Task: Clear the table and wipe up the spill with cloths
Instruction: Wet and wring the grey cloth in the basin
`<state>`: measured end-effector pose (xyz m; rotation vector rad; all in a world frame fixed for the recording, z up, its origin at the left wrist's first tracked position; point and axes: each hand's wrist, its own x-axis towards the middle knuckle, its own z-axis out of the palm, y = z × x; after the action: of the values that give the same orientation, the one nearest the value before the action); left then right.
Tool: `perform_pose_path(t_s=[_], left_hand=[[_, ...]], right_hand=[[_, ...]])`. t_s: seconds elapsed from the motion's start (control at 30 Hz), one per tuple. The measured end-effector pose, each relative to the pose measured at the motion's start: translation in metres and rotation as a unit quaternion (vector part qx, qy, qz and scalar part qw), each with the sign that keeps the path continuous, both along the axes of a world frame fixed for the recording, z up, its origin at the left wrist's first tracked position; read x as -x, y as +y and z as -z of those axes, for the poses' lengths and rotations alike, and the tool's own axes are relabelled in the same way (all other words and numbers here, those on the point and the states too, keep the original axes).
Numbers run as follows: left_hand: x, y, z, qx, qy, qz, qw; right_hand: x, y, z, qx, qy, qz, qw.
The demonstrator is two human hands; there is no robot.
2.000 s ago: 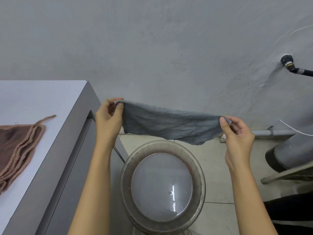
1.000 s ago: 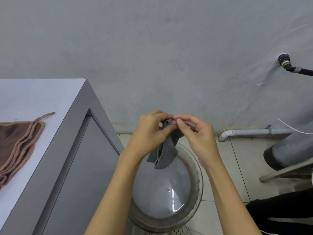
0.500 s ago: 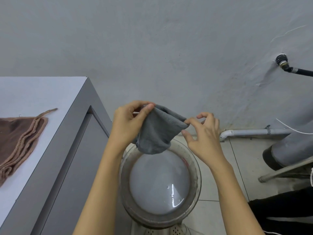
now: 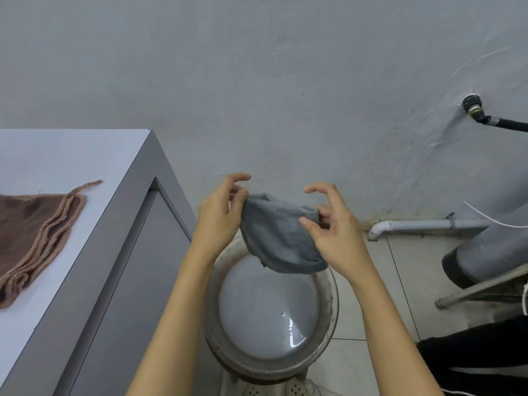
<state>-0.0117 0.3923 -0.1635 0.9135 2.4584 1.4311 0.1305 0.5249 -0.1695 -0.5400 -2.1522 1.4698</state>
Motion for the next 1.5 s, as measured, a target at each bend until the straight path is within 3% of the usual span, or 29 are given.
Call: perform_pose_path(t_s=[0.1, 0.17, 0.23, 0.3, 0.4, 0.5, 0.7, 0.83, 0.97, 1.13, 1.23, 1.3, 1.4, 1.5], left_hand=[[-0.005, 0.003, -0.006, 0.089, 0.064, 0.148, 0.983], [-0.016, 0.008, -0.012, 0.136, 0.037, 0.23, 0.963], [-0.022, 0.011, -0.015, 0.113, -0.033, 0.248, 0.962], [-0.024, 0.013, -0.018, 0.072, -0.037, 0.233, 0.969], [-0.026, 0.014, -0.017, 0.065, 0.039, 0.212, 0.974], [-0.028, 0.01, -0.012, 0.037, 0.063, 0.193, 0.979], [-0.016, -0.009, -0.024, -0.083, 0.069, 0.063, 0.992], [-0.011, -0.014, -0.028, -0.11, 0.053, 0.03, 0.992], [-0.01, -0.014, -0.025, -0.128, 0.04, -0.033, 0.99], [-0.011, -0.008, -0.015, -0.055, 0.039, -0.045, 0.997], [-0.013, -0.001, -0.003, -0.005, 0.003, -0.042, 0.999], [-0.013, 0.001, 0.003, -0.006, -0.027, -0.047, 0.998], [-0.011, 0.0, 0.006, -0.059, -0.096, -0.081, 0.99], [-0.009, 0.001, 0.011, -0.036, -0.16, -0.102, 0.981]], right_hand=[[0.003, -0.007, 0.001, 0.001, -0.007, -0.032, 0.999], [0.003, -0.009, 0.001, 0.035, -0.002, -0.041, 0.999], [0.002, -0.007, 0.0, 0.077, 0.011, -0.037, 0.996], [0.0, -0.005, 0.002, 0.1, 0.022, -0.03, 0.994], [-0.002, -0.007, 0.01, 0.103, 0.017, -0.008, 0.995], [0.0, -0.008, 0.016, 0.099, 0.002, 0.004, 0.995], [-0.013, 0.003, 0.042, 0.063, -0.043, 0.009, 0.997], [-0.02, 0.008, 0.038, 0.151, -0.005, 0.021, 0.988], [-0.027, 0.013, 0.035, 0.29, 0.076, 0.025, 0.954], [-0.027, 0.013, 0.027, 0.339, 0.095, -0.009, 0.936], [-0.024, 0.006, 0.022, 0.32, 0.065, 0.02, 0.945], [-0.026, 0.006, 0.019, 0.361, 0.084, 0.047, 0.928], [-0.029, 0.005, 0.015, 0.439, 0.096, 0.008, 0.893], [-0.024, -0.006, 0.026, 0.393, 0.01, -0.021, 0.919]])
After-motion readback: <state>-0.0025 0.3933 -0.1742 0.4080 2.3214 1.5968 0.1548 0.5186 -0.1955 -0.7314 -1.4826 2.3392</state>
